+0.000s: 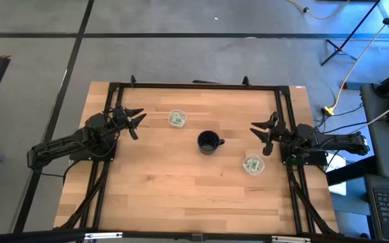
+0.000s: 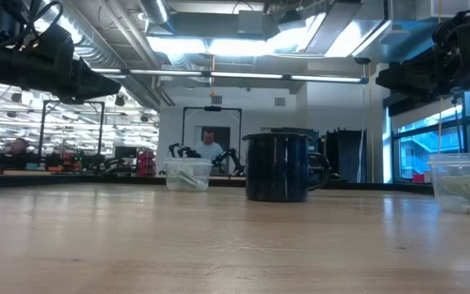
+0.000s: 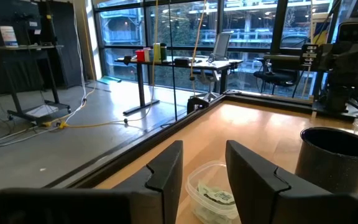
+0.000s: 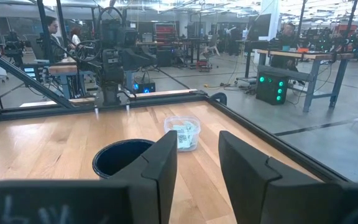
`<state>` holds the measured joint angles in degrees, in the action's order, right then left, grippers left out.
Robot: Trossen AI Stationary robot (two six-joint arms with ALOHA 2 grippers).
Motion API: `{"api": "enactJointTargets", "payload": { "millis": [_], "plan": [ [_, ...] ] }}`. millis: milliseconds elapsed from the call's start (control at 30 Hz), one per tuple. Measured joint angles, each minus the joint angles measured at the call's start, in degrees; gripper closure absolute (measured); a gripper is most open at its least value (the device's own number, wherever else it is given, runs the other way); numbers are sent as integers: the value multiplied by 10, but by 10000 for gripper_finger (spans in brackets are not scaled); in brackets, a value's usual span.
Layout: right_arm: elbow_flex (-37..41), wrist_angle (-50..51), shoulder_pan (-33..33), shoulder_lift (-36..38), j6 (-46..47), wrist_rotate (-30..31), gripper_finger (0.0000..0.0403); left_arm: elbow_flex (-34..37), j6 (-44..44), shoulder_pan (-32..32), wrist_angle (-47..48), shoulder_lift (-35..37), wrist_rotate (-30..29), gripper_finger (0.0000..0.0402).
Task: Pick and place items into bin
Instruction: Return to Home Position
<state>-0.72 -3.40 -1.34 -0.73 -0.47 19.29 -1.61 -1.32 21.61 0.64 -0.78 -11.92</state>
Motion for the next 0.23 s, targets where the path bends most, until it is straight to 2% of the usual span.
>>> {"api": "enactJointTargets", "payload": {
  "millis": [233],
  "plan": [
    [0, 0, 0, 0, 0, 0, 281, 0, 0, 0, 0, 0, 0, 283]
  ]
}}
